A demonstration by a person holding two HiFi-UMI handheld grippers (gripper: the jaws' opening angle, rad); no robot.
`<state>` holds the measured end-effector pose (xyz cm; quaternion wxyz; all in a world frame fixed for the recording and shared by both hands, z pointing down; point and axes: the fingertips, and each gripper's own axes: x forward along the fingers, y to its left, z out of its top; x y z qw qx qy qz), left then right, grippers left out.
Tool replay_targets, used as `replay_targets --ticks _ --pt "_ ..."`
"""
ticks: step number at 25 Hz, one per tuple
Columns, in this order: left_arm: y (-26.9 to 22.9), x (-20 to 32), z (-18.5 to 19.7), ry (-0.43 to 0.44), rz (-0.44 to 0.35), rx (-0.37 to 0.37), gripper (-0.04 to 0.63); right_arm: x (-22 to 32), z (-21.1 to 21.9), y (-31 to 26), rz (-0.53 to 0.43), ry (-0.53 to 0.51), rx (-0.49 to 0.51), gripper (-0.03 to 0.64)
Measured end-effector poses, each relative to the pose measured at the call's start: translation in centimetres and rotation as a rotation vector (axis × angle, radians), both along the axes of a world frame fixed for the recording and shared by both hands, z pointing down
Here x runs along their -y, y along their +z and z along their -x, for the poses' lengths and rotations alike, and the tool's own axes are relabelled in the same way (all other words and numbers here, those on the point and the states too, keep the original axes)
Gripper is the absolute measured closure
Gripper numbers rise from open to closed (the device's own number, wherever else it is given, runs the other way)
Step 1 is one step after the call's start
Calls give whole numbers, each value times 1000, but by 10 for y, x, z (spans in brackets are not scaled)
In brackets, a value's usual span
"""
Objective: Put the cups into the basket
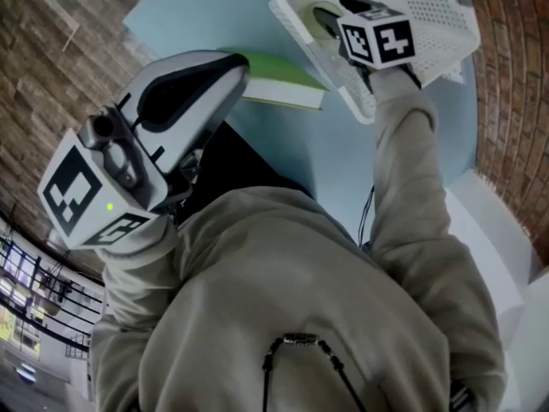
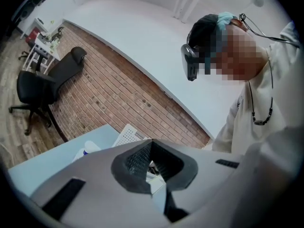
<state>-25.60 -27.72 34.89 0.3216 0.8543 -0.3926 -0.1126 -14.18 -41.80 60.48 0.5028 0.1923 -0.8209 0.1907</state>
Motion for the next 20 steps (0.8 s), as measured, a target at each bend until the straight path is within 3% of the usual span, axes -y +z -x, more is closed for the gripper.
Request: replay_targets --ticks 4,8,10,14,20 --pt "-13 2 3 -13 -30 17 598 12 1 -53 -86 6 37 391" --pt "-39 -4 -9 15 -76 19 598 13 -3 -119 -132 31 173 396" --pt "-47 -8 -16 26 -88 34 598 12 -11 -146 -176 45 218 436" --pt "-62 -19 -28 38 -104 60 598 -5 -24 -183 -230 78 325 595" --pt "-82 -41 -50 57 -135 90 598 -48 -38 -223 -242 99 459 604"
